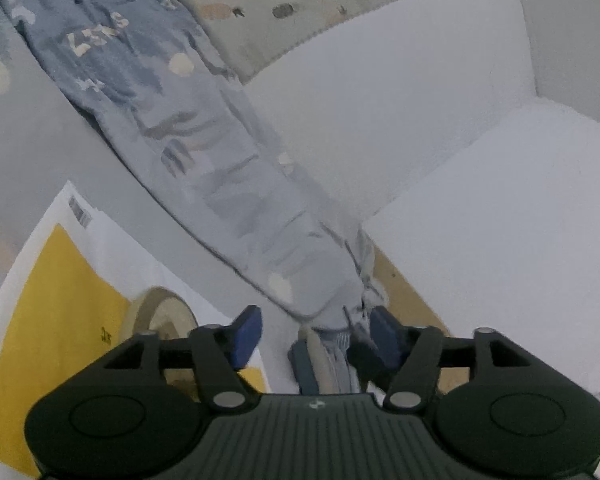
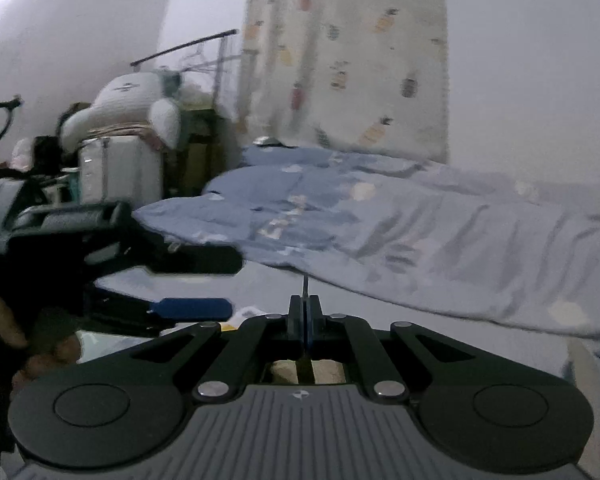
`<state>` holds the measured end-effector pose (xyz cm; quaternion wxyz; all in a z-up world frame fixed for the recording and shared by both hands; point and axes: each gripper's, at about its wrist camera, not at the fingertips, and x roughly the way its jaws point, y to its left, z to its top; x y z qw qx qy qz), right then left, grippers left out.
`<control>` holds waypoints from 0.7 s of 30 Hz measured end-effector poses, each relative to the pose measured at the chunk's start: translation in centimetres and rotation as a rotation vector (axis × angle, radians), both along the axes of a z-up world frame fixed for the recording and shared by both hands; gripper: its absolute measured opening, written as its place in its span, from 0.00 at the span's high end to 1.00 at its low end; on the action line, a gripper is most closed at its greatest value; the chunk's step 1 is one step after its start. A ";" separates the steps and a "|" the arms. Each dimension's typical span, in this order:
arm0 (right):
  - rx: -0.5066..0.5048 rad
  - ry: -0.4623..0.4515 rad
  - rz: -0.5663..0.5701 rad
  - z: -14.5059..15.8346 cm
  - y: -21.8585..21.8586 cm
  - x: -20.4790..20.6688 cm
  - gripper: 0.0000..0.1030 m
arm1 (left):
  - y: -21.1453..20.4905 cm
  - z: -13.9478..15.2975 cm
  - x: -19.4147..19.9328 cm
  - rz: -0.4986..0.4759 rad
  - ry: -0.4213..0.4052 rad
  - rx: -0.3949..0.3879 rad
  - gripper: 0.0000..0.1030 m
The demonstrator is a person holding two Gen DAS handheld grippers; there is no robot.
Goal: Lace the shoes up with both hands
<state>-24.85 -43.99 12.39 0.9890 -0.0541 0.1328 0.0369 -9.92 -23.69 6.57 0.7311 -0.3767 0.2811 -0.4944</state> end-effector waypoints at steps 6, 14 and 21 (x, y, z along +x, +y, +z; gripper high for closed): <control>-0.041 -0.006 0.088 -2.0 1.8 1.2 0.98 | -0.2 -0.3 1.8 -0.017 0.023 -0.008 0.42; 0.006 -0.004 0.114 -2.8 0.8 1.6 0.98 | -1.0 -1.4 2.9 -0.017 0.076 -0.088 0.44; 0.025 0.001 0.106 -3.2 -0.6 0.6 0.98 | -2.3 -1.8 2.4 -0.045 0.071 -0.068 0.44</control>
